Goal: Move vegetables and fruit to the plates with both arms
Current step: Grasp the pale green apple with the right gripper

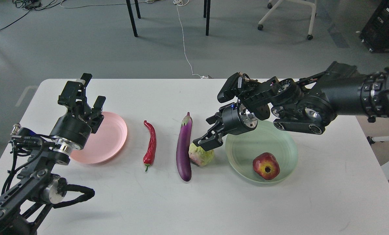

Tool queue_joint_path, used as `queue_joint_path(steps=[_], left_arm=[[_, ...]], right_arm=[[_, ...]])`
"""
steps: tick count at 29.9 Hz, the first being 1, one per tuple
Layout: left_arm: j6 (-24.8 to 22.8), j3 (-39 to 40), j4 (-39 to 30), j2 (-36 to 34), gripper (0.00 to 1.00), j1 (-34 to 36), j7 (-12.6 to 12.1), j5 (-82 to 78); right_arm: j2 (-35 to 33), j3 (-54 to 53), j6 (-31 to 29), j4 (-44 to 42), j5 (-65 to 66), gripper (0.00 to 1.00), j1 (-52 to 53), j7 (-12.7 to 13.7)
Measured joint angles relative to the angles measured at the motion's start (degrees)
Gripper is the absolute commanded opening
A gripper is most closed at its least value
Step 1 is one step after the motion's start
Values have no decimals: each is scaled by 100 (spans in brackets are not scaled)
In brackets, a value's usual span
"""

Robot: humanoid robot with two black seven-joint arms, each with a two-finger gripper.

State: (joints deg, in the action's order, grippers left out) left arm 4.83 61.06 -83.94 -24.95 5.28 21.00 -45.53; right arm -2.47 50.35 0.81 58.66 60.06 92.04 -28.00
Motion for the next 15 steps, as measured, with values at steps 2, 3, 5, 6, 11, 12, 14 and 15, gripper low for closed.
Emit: queue_joint_path(steps=[2, 3, 5, 6, 11, 12, 14, 15], left_arm=[[0, 1, 6, 0, 98, 0, 0, 0], [0, 2, 8, 0, 98, 0, 0, 0], [0, 2, 8, 0, 98, 0, 0, 0], [0, 2, 8, -1, 98, 0, 0, 0], [0, 3, 8, -8, 98, 0, 0, 0], [1, 3, 8, -9, 98, 0, 0, 0], [0, 2, 8, -9, 98, 0, 0, 0], [0, 3, 8, -10, 98, 0, 0, 0]], right_arm=[[156, 102, 4, -118, -7, 96, -89, 0], [199, 142, 8, -168, -10, 96, -138, 0], [232, 181, 31, -232, -11, 95, -229, 0], [239, 195, 56, -256, -11, 95, -272, 0], [246, 253, 129, -433, -14, 90, -443, 0], [247, 284, 132, -457, -17, 87, -464, 0], [247, 325, 143, -483, -21, 76, -496, 0], [247, 336, 148, -489, -21, 74, -511, 0]])
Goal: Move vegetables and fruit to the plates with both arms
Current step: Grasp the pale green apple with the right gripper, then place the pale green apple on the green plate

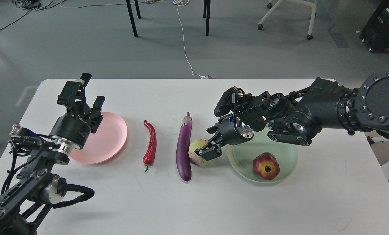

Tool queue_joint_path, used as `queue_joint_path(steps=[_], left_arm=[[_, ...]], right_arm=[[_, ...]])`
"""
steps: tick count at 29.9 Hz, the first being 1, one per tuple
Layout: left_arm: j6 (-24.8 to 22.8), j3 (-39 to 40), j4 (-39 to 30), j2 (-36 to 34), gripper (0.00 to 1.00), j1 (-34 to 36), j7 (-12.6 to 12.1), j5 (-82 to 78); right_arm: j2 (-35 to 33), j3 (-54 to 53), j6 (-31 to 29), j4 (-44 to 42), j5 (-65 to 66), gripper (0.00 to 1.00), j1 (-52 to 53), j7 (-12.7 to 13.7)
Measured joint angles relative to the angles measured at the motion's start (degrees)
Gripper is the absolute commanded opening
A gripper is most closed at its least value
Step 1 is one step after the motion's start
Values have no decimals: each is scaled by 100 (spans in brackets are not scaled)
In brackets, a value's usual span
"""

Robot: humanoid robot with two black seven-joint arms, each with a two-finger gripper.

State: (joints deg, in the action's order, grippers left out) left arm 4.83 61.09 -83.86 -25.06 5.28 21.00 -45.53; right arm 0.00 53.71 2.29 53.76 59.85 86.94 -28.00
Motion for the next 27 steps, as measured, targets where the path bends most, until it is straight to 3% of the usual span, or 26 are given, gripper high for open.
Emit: queue_joint_path(steps=[2, 5, 11, 22, 27], left_arm=[[0, 0, 0, -7, 98, 0, 0, 0], [0, 0, 0, -15, 98, 0, 0, 0], [0, 0, -1, -16, 98, 0, 0, 0], [0, 0, -5, -18, 98, 7, 0, 0], [0, 1, -6, -86, 98, 7, 0, 0]], right_arm=[[0, 8, 6, -7, -1, 73, -20, 0], [0, 10, 9, -6, -81, 58, -37, 0], [0, 28, -4, 10, -165, 39, -44, -1], [-2, 47, -46, 126, -169, 38, 334, 0], [-711, 56, -76, 594, 156, 39, 962, -1]])
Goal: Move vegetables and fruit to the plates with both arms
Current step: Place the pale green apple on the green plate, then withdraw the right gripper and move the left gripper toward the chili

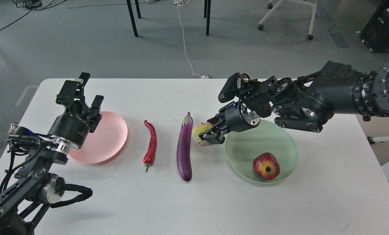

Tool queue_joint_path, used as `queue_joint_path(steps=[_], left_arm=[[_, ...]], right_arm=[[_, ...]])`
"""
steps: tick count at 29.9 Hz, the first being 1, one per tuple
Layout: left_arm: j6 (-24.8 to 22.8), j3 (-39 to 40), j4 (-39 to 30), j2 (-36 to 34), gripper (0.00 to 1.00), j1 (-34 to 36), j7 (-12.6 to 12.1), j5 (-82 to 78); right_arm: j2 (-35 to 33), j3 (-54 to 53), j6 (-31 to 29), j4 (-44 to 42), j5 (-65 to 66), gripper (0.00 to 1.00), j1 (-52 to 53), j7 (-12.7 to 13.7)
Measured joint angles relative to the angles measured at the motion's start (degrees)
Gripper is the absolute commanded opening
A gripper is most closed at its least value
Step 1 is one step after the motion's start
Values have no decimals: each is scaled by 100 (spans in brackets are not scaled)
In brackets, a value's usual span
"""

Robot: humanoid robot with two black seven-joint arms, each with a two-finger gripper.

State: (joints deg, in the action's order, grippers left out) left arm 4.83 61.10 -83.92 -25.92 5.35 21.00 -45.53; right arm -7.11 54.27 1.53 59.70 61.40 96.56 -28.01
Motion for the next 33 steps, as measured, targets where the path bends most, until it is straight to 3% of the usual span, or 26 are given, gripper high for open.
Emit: queue_joint_path(steps=[8, 10, 12, 15, 16, 27, 33], left_arm=[[-4, -19, -12, -11, 98, -5, 0, 11], [-10, -26, -25, -11, 98, -5, 0, 12], [-11, -29, -28, -11, 98, -5, 0, 16], [-11, -39, -34, 7, 98, -7, 0, 17], [-11, -42, -35, 11, 98, -7, 0, 17], [-11, -20, -62, 9, 98, -8, 8, 11], [-12, -34, -71, -14, 98, -9, 17, 3]], right_arm=[[-1321, 175, -4, 353, 1050, 40, 195, 1], [-1576, 280, -4, 584, 1132, 46, 188, 0], [-1748, 339, -4, 714, 1156, 56, 133, 0], [-1852, 362, -4, 739, 1161, 90, -2, 0], [-1858, 359, -4, 721, 1161, 93, -51, 0], [-1673, -53, 15, 672, 885, 96, 8, 1], [-745, -236, -190, 661, -286, 96, 386, 2]])
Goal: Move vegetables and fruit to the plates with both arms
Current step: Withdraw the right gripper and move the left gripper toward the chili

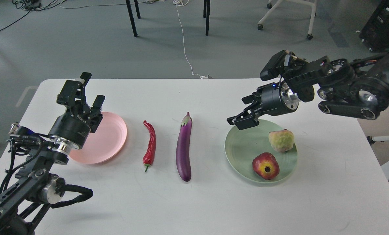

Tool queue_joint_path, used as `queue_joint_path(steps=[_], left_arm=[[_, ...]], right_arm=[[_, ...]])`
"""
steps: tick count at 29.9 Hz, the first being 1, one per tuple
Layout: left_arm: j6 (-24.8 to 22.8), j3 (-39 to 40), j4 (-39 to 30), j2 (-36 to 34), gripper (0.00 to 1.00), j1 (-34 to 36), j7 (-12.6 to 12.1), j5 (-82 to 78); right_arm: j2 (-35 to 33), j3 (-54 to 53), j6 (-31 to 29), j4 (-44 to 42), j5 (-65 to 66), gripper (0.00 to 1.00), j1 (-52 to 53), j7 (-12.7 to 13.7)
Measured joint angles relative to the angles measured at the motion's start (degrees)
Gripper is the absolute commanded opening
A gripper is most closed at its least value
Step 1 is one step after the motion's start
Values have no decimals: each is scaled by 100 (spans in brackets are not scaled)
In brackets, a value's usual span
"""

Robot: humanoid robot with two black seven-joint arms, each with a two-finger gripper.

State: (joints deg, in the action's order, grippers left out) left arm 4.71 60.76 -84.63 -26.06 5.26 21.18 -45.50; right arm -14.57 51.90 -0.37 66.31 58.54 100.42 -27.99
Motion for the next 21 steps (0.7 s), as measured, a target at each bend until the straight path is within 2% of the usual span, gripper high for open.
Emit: queue_joint_path(steps=[2, 4, 6, 8, 14, 17, 21], left_arm=[[-3, 4, -20, -66, 98, -5, 72, -6], [-5, 38, -41, -194, 98, -5, 280, -10], [-5, 109, -55, -342, 98, -5, 511, -11], [-3, 175, -59, -440, 98, 3, 631, -10], [-21, 217, -66, -697, 98, 66, 681, -37], [-141, 156, -97, -836, 98, 99, 682, -170], [-569, 59, -193, -963, 98, 130, 682, -1046]], right_arm=[[365, -45, -61, -80, -436, 96, 72, 0], [606, -137, -81, -161, -863, 97, 84, -1], [713, -269, -94, -210, -1393, 97, 21, 0], [729, -420, -105, -233, -2029, 97, -164, 0], [196, -1277, -200, -235, -3461, 97, -1111, 0], [-177, -1857, -472, -271, -3871, 97, -1614, 0], [-699, -2629, -1038, -512, -4576, 97, -2255, 0]])
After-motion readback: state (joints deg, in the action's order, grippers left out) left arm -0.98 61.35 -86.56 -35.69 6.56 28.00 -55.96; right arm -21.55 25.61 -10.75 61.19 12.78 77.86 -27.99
